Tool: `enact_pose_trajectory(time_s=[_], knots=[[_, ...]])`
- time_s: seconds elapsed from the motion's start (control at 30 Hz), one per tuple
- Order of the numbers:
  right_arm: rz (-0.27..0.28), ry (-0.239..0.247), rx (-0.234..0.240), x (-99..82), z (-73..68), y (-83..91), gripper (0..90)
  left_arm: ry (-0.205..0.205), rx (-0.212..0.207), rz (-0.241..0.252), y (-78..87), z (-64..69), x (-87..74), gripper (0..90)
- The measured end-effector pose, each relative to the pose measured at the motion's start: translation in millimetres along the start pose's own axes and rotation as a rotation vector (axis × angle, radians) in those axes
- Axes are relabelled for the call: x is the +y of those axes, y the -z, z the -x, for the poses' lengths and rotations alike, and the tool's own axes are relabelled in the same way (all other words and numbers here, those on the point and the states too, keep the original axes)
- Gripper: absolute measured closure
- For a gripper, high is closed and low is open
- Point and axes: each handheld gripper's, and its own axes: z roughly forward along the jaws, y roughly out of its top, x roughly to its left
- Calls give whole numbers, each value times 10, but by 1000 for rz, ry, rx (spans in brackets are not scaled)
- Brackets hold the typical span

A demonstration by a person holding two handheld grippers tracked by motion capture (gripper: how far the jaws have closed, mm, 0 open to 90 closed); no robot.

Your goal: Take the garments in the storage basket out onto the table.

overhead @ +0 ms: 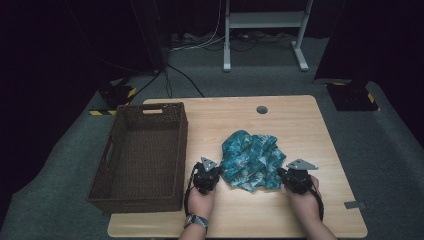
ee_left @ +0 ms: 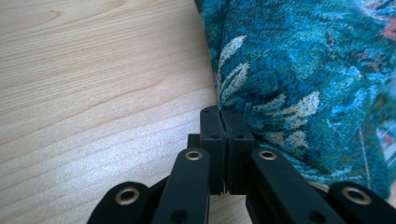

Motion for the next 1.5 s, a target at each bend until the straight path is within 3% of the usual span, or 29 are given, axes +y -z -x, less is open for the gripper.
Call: enact_pose_trajectory(time_s=[0.2,0.33,0.47,0.63,0.9,1.03,1.13,1.33,1.5], knots=[[-8,-16,-53,41,328,-29,861,4,-2,0,3,-5,-3,883],[-10,-52,-89,52,539,-35,857,5,-3,1,2,-10,-3,883],[-14,-61,-101,64,626,-39,817,6,-4,2,2,-11,-3,883],[12,-54,-111,68,581,87,700,14,-12,1,2,-21,-2,883],[44,-51,-46,-121,286,394,619,22,-17,2,1,-30,-2,883],[28,-40,-17,-209,108,434,584,21,-16,2,0,-27,-2,882],[8,-12,-27,-211,37,389,562,23,-18,3,0,-30,-2,882],[-24,20,-66,-171,69,236,620,28,-23,3,0,-40,-2,882],[-24,21,-95,-110,220,158,645,28,-23,3,0,-39,-2,882]])
